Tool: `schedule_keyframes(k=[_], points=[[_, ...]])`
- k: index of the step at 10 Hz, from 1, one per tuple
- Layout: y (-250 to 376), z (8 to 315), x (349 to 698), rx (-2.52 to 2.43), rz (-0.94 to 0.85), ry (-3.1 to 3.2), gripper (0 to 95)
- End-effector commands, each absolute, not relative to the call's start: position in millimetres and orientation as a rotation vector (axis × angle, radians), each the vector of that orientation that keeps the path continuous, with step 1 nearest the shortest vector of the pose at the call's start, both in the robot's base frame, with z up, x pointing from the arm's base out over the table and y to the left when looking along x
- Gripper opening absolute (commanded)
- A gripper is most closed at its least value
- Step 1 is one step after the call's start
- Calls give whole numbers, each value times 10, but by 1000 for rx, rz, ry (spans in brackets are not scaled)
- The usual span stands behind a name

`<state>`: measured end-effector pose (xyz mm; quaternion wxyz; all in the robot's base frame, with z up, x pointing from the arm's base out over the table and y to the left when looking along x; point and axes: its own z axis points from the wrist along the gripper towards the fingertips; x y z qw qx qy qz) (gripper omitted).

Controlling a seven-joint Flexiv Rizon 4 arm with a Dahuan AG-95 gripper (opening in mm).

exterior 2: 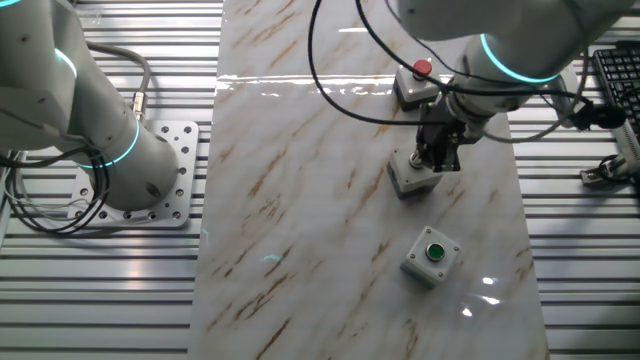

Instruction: Press three buttons from left to right in sequence

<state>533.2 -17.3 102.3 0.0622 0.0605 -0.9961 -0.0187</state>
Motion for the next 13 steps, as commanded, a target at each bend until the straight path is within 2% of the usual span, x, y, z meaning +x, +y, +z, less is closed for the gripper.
schedule_keyframes(k=[1, 7, 10, 13], points=[[-192, 910, 5317, 200, -48, -3054, 0], [-217, 737, 5260, 245, -1, -3116, 0], [-214, 792, 5263, 222, 3, -3061, 0], [-197, 974, 5262, 170, -5, -2954, 0]])
